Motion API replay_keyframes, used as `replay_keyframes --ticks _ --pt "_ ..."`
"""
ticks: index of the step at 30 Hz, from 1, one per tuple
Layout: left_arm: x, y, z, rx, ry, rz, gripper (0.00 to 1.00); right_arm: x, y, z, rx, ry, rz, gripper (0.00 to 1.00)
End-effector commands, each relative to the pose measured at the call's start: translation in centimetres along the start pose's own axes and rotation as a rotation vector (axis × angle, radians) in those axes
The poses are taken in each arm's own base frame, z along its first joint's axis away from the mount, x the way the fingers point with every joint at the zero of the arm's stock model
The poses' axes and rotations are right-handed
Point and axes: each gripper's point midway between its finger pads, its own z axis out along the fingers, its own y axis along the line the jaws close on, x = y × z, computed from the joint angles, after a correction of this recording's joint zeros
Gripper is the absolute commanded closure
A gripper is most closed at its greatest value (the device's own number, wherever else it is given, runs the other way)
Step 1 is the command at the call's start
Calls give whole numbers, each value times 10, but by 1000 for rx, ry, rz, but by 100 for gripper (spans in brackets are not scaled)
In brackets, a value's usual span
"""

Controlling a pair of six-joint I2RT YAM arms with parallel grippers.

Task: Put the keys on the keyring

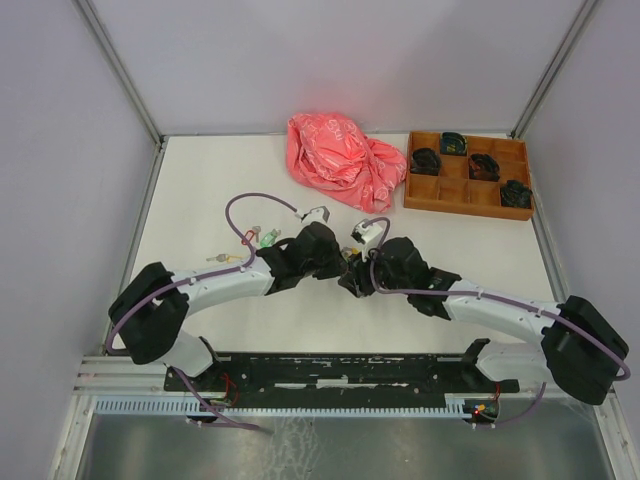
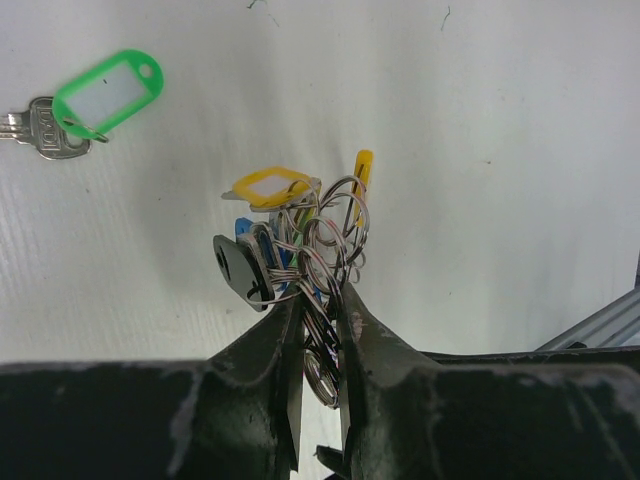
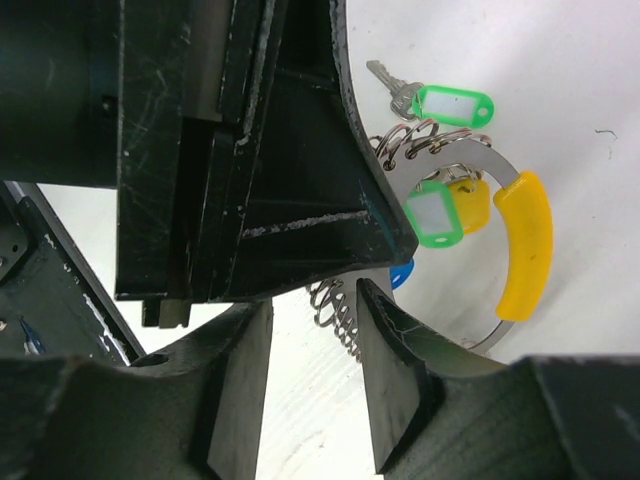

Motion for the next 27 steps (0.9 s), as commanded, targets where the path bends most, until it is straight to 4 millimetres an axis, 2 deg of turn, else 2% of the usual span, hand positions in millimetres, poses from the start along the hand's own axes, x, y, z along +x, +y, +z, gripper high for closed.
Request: replay_keyframes --ticks 1,9,12,16,27 --pt "-22 -36 -4 105 -49 -83 97 -18 3 6 3 -70 12 55" --pt "-19 -36 -4 117 -41 -81 97 -9 -11 6 65 -77 16 73" --pt "-17 -34 -4 116 -38 -69 97 -8 -11 3 69 -79 22 85" --pt "-16 -33 -4 120 -38 -36 90 -6 -11 0 73 -81 49 99" --pt "-18 -24 -15 156 -91 86 64 -3 -10 -12 110 -32 153 99"
